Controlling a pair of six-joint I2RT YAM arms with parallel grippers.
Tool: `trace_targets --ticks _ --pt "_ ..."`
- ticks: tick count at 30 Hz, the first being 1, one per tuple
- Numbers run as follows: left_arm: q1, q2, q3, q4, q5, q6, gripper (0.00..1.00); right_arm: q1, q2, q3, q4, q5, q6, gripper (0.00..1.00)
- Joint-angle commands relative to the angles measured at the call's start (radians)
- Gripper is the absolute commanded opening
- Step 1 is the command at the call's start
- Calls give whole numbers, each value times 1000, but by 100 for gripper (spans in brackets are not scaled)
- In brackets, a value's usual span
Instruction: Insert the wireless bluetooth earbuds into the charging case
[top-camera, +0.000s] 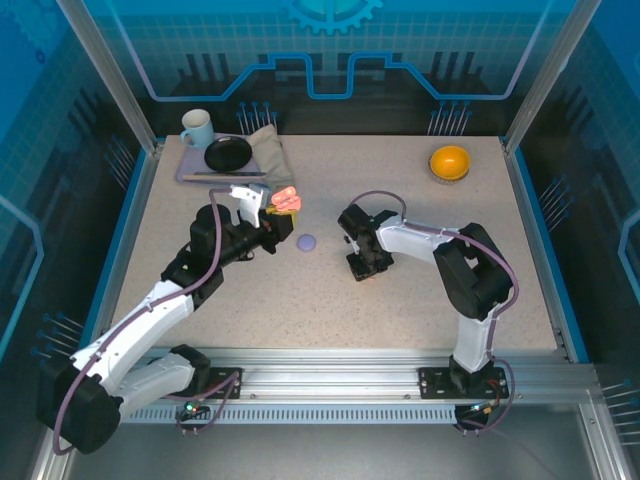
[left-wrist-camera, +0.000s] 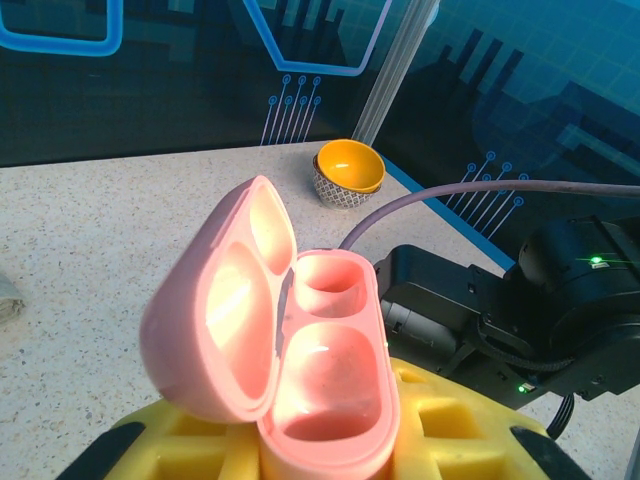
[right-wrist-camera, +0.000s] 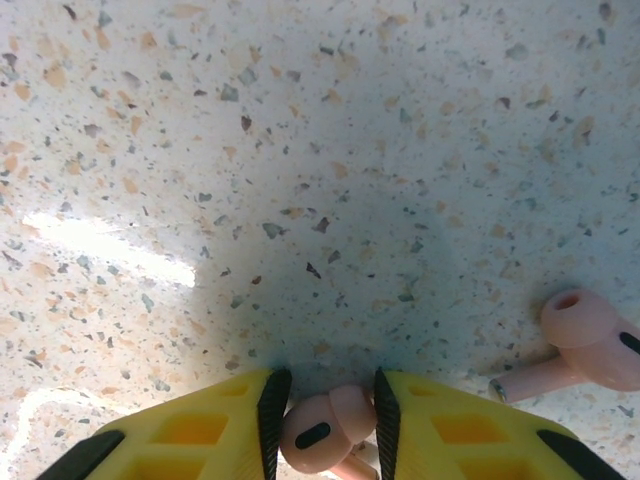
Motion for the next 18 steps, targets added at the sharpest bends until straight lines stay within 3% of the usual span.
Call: trace_targets --ticks 1,9,13,18 --pt "-9 7 42 34 6 19 0 -6 -7 -27 -74 -20 -19 33" --pt "-8 11 45 35 8 19 0 -6 -11 -36 -77 -13 -21 32" --pt "-10 13 45 35 7 17 0 -7 -17 -40 -74 -14 -16 24" --pt "-9 15 45 39 10 16 0 -7 -30 -35 -75 -17 -6 23"
